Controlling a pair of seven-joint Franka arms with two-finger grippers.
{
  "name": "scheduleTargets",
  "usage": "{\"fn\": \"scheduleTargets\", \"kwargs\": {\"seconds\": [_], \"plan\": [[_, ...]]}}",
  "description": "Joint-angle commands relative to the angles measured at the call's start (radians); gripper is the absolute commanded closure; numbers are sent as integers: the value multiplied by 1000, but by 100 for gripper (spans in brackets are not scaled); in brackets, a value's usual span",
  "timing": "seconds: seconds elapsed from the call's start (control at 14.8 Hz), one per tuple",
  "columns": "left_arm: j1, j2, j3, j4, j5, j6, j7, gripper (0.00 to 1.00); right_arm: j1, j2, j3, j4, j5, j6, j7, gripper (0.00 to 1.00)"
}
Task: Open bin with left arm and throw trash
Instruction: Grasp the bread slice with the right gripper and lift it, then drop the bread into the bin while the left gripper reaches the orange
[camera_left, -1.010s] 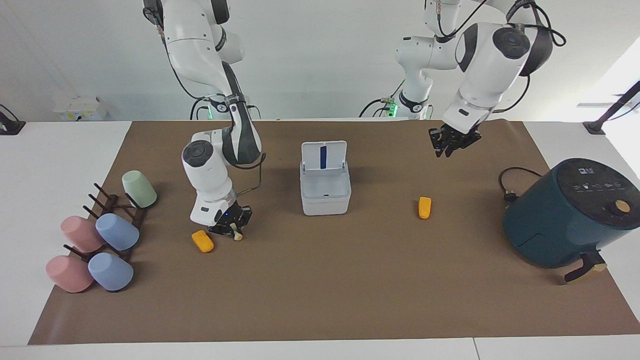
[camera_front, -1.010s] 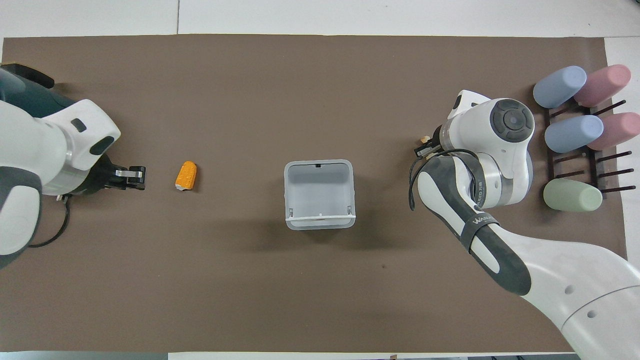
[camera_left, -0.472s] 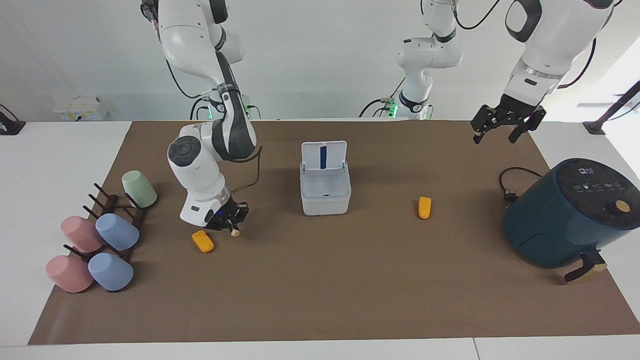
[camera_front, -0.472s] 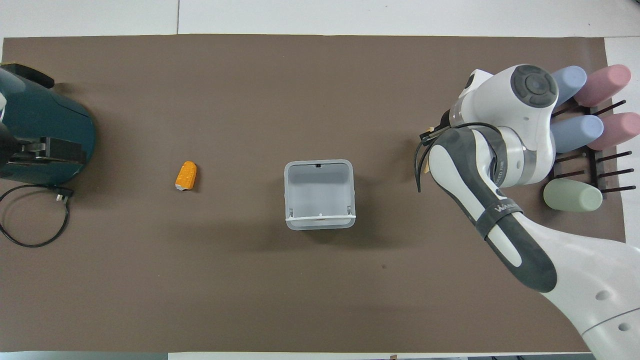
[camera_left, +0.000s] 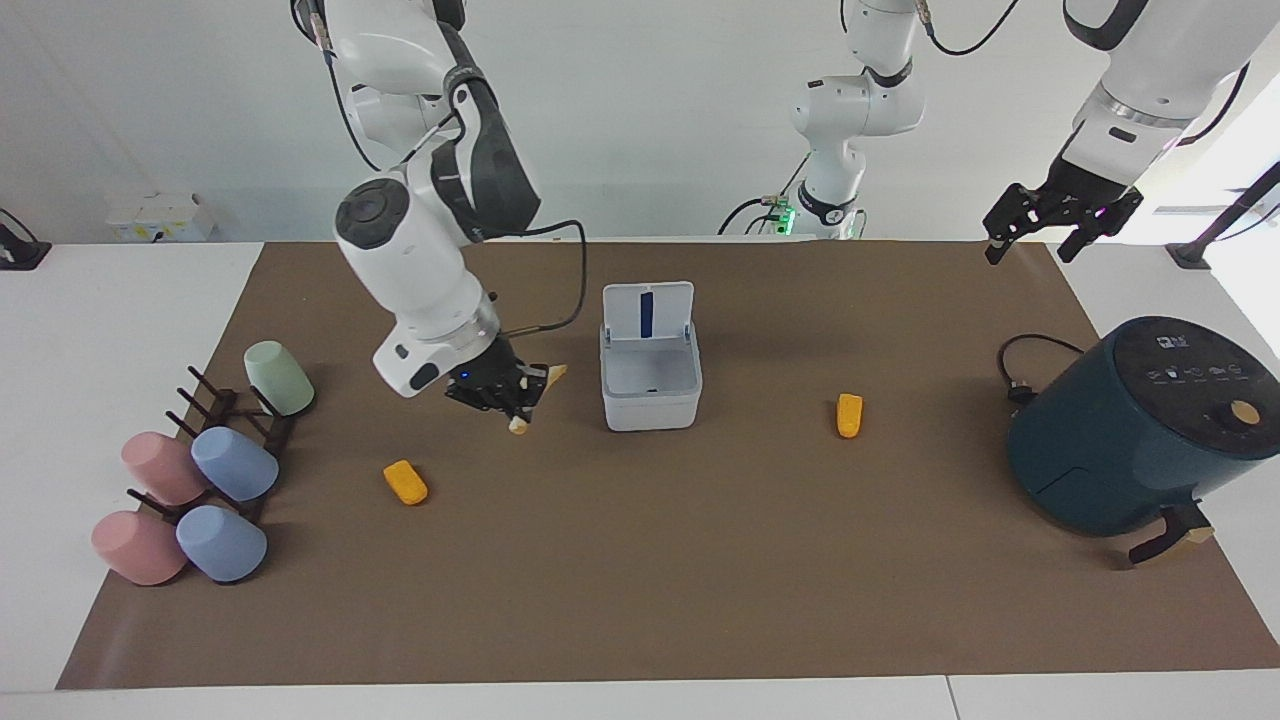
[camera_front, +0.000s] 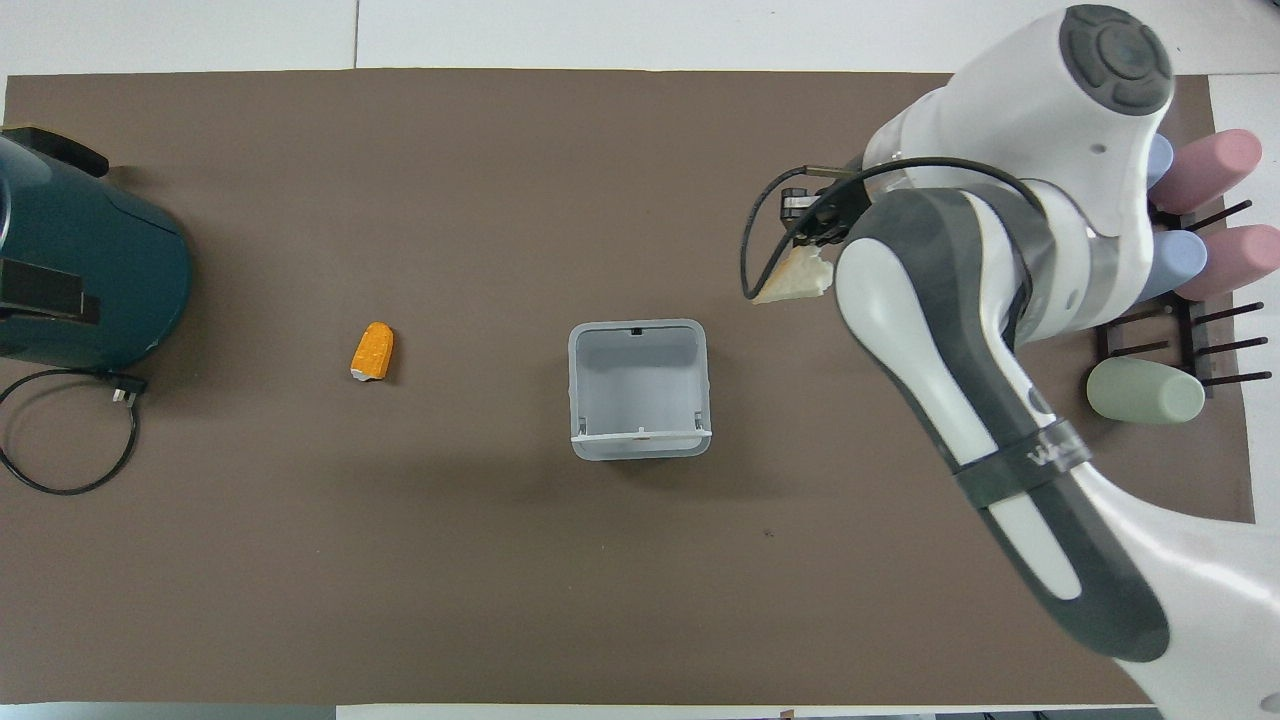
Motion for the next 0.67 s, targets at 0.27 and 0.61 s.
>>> {"fn": "scheduleTargets", "kwargs": {"seconds": [0.27, 0.61], "plan": [[-7, 107, -16, 39, 38, 41, 13, 0, 162, -9, -2, -74, -99, 77, 238, 100], [-64, 177, -21, -74, 32, 245, 15, 0, 241, -61, -2, -227, -108, 222, 334, 100]]}}
